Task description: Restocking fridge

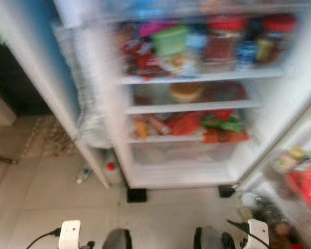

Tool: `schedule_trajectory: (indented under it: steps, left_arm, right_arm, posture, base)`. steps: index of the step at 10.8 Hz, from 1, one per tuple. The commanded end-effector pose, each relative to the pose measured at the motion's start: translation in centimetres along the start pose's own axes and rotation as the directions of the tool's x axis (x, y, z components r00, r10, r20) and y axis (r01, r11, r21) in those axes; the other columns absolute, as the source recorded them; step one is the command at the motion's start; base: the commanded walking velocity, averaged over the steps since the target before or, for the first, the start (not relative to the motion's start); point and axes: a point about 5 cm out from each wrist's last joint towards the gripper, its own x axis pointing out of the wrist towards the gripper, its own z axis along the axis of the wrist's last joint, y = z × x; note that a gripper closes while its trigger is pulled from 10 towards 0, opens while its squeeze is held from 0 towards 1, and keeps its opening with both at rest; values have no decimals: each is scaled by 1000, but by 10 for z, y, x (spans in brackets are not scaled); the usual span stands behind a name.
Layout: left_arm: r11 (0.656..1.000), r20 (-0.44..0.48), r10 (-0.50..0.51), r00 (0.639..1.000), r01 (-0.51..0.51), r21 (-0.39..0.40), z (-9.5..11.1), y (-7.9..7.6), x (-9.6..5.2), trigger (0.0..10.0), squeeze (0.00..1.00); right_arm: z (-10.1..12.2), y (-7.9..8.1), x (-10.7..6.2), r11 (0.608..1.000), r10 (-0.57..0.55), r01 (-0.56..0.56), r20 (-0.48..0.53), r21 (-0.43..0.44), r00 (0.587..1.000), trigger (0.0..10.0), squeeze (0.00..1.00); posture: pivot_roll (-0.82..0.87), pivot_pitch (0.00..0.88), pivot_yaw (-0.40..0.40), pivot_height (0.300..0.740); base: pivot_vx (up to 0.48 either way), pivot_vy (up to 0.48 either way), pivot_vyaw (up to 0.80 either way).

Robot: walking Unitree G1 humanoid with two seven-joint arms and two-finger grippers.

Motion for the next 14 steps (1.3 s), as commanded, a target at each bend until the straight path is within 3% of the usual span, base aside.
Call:
schedule_trajectory:
  steps: [1,4,6,11,14]
  left_arm:
    - [1000,-33,1,999,0,16,-9,0,-1,10000,0]
    - [1000,-49,0,999,1,18,-12,0,-2,10000,0]
    - [1000,-53,2,999,0,23,-12,1,-2,10000,0]
    - [1000,-54,2,999,-1,22,-12,2,-2,10000,0]
    - [1000,-54,-4,999,5,20,-11,0,-1,10000,0]
  right_arm:
    - [-13,2,-2,1000,7,-6,-45,15,999,10000,0]
    - [-13,3,-1,1000,5,-4,-39,20,999,10000,0]
    - [-11,3,-1,1000,-7,7,-23,16,1000,10000,0]
    - [-10,3,-1,1000,-2,3,-27,27,1000,10000,0]
    - [-9,3,-1,1000,-2,3,-25,28,1000,10000,0]
  posture:
    - [5,105,59,636]
    - [6,91,63,636]
    - [8,101,60,670]
    - [10,108,58,740]
    - [10,107,56,740]
  base:
    - [0,371,0]
    - [0,376,0]
    - [0,332,0]
    - [0,0,0]
    - [0,0,0]
